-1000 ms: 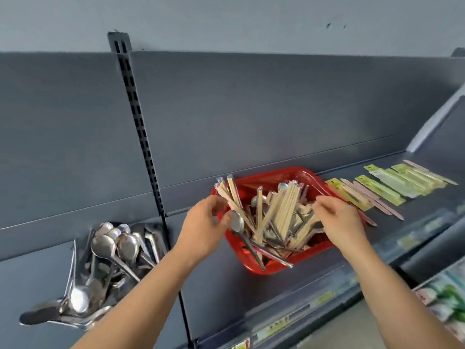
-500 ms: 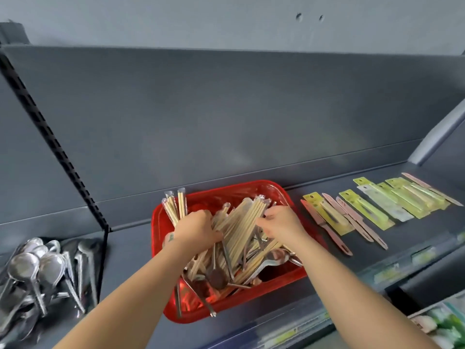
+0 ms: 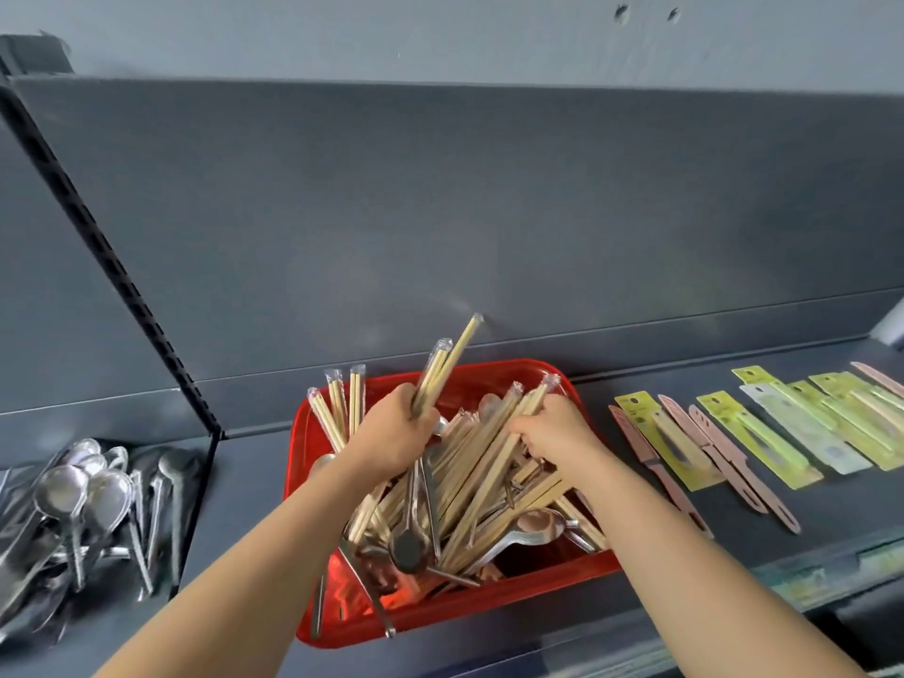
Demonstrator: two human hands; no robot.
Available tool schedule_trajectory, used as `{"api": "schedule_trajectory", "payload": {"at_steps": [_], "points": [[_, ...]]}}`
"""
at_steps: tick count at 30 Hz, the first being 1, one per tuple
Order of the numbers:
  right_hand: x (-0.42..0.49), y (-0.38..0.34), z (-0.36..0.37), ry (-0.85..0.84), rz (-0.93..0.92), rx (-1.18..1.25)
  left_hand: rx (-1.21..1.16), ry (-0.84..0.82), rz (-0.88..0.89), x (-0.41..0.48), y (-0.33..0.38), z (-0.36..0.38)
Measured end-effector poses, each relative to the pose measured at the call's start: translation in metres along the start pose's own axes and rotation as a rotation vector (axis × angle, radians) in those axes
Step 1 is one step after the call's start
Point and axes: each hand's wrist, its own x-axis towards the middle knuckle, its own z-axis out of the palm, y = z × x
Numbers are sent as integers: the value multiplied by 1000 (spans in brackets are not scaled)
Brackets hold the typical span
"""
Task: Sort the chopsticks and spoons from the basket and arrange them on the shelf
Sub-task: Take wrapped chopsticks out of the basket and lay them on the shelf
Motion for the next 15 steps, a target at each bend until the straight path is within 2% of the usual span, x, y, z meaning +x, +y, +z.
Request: {"api": "schedule_trajectory", "payload": {"at_steps": [5,8,15], "points": [[0,7,-18,-91,48,-36,122,-140,-88,5,7,23],[1,13,-20,-109,52,-28,221,-127,-100,5,7,32],[3,16,-10,-91,60,-47,187,-180,-126,10,7,32]]}}
